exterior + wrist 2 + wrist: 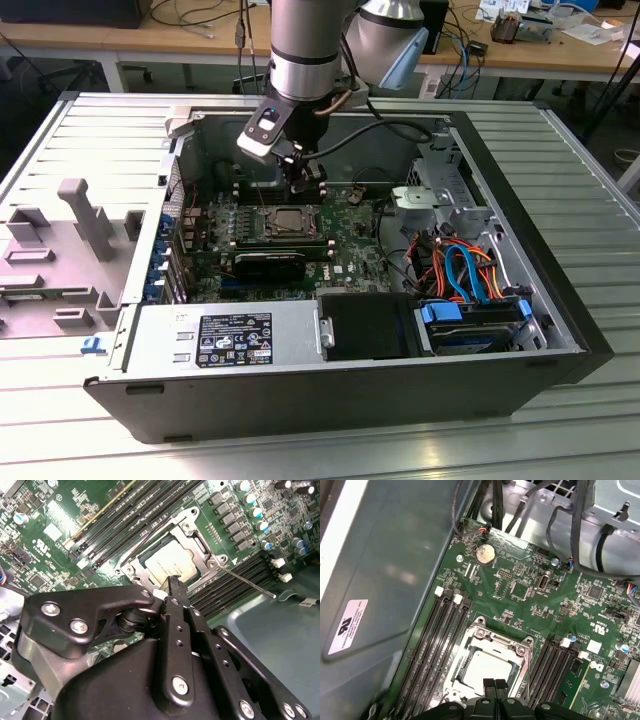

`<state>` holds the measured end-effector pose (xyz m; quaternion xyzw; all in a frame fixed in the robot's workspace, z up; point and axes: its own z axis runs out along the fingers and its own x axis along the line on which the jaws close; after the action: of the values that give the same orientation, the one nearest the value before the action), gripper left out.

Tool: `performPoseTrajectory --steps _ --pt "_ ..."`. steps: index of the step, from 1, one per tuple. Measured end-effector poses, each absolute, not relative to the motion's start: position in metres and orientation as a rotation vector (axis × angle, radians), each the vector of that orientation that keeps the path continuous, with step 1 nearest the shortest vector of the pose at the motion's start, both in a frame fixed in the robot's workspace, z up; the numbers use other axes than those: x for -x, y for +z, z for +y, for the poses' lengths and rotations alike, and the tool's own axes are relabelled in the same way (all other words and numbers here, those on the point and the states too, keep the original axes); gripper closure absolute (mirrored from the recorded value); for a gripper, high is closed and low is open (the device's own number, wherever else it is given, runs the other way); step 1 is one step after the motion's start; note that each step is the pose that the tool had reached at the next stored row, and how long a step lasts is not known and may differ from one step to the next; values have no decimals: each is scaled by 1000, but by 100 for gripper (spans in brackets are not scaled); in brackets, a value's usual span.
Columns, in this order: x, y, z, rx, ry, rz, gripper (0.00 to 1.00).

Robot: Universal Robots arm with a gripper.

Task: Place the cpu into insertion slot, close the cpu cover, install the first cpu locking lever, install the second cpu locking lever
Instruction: 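Install the first cpu locking lever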

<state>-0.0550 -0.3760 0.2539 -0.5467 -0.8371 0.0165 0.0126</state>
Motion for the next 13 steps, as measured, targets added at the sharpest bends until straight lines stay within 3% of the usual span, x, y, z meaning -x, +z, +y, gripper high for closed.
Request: performPoseTrajectory --steps 13 --pt "55 254 -376 1581 53 -2687 89"
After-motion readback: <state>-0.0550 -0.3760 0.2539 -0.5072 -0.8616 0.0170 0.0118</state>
